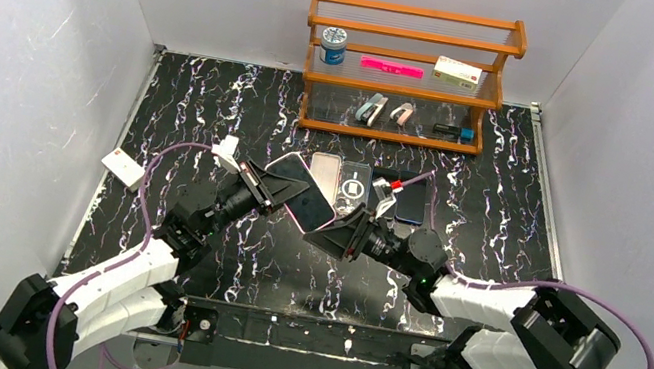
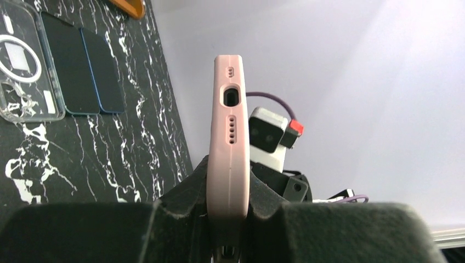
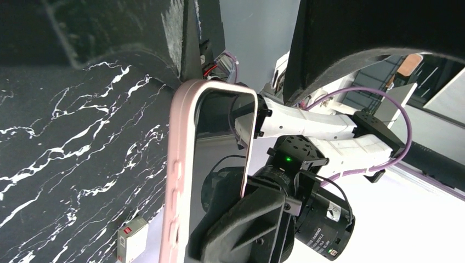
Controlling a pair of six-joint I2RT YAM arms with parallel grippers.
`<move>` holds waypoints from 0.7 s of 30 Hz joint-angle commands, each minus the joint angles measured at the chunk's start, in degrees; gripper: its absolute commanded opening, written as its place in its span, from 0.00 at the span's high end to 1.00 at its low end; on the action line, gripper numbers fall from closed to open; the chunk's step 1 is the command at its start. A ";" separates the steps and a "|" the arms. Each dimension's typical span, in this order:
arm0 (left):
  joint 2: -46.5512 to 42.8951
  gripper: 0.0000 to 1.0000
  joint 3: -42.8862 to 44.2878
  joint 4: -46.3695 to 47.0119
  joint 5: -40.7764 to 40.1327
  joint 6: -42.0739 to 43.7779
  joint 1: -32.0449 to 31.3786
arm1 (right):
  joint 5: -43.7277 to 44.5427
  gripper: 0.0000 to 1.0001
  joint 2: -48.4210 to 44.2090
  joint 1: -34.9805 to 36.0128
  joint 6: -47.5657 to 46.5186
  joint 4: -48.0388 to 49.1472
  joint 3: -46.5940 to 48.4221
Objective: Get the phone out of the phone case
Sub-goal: Remove the phone case from the phone.
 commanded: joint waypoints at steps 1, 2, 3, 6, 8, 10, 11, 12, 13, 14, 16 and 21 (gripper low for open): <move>0.14 1.00 0.79 6.82 -4.39 -1.30 -0.05 | -0.36 0.40 1.82 1.25 0.27 8.48 2.20; 0.31 1.00 0.79 6.95 -4.52 -1.37 -0.13 | -0.54 0.42 2.30 1.44 0.34 8.84 2.43; 0.44 1.00 0.73 7.13 -4.57 -1.56 -0.22 | -0.59 0.43 2.57 1.65 0.23 9.15 2.61; 0.75 1.00 0.42 7.49 -4.62 -1.73 -0.50 | -0.43 0.48 3.20 1.79 0.21 10.39 2.69; 0.74 1.00 0.07 7.70 -4.83 -1.88 -0.76 | -0.26 0.51 3.44 1.87 0.21 11.25 2.68; 0.57 1.00 -0.29 7.81 -5.10 -2.00 -0.94 | 0.28 0.52 3.45 1.82 0.15 11.71 2.67; 0.49 1.00 -0.41 7.81 -5.19 -2.01 -1.02 | 0.58 0.53 3.50 1.81 0.18 11.87 2.69; 0.41 1.00 -0.48 7.89 -5.25 -2.03 -1.10 | 0.77 0.53 3.54 1.79 0.21 11.88 2.76; 0.46 1.00 -0.52 7.95 -5.25 -2.01 -1.20 | 1.06 0.53 3.69 1.83 0.28 11.88 2.90; 0.54 1.00 -0.52 7.99 -5.21 -2.12 -1.29 | 1.41 0.53 3.82 1.80 0.52 11.93 2.94; 0.56 1.00 -0.53 8.15 -5.22 -2.10 -1.59 | 2.28 0.53 4.21 1.92 0.95 12.48 2.83; 0.56 1.00 -1.03 8.50 -5.59 -2.18 -2.41 | 3.77 0.59 5.79 1.93 1.75 15.14 2.16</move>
